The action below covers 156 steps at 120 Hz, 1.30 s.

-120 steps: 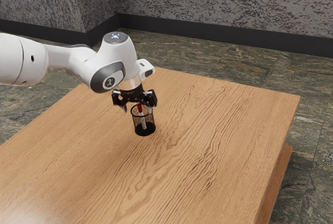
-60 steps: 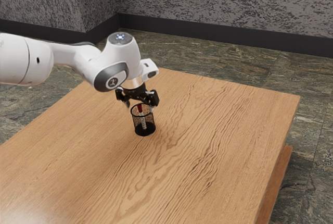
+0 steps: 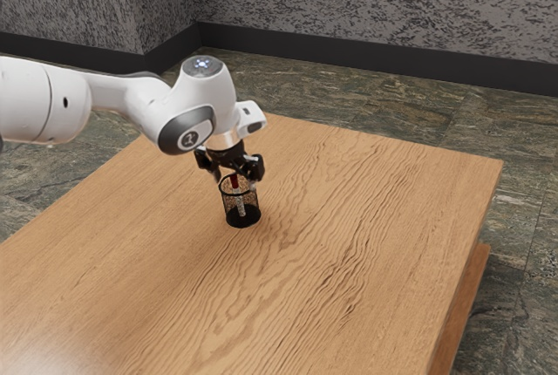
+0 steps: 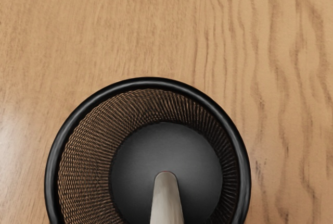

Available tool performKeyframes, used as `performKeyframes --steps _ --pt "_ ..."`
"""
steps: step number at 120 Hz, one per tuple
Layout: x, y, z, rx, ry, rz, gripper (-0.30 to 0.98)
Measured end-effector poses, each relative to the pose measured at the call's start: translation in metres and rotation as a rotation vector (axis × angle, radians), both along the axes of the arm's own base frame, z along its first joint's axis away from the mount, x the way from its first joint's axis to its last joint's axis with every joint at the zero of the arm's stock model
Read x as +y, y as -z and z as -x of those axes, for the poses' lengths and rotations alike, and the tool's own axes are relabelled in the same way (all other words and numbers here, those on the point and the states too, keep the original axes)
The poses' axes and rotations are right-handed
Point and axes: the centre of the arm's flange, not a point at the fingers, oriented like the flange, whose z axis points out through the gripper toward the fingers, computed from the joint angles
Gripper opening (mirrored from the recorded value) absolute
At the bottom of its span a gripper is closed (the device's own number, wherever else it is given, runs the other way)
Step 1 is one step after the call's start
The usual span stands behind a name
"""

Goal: Take the marker out of the pen holder and place it to the left of the pen holder.

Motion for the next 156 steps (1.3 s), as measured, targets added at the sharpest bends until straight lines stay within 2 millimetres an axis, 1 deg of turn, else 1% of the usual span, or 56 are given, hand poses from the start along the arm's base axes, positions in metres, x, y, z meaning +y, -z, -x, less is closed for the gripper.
performKeyframes --steps 20,43,68,84,94,113,120,128,136,141,144,148,156 --pt "0.003 -0.003 0.000 -0.001 0.004 -0.002 0.34" --pt "0.001 -0.004 0.000 -0.001 0.014 -0.002 0.15" --pt "0.004 -0.005 0.001 -0.001 0.013 -0.002 0.03" --pt "0.005 -0.006 0.001 -0.002 0.013 -0.002 0.00" --pt "0.007 -0.010 0.001 -0.009 0.011 -0.006 -0.02" --pt "0.009 -0.031 0.002 -0.040 0.006 -0.020 -0.03" --pt "0.008 -0.045 0.003 -0.059 0.006 -0.030 -0.04" --pt "0.002 -0.075 0.007 -0.098 0.010 -0.047 -0.04" --pt "-0.005 -0.112 0.016 -0.143 0.012 -0.071 -0.04" --pt "-0.005 -0.133 0.022 -0.163 0.005 -0.088 -0.04" --pt "-0.001 -0.141 0.025 -0.168 -0.005 -0.096 -0.04" --pt "0.010 -0.146 0.028 -0.164 -0.029 -0.104 -0.04" --pt "0.043 -0.144 0.031 -0.134 -0.094 -0.106 -0.04"
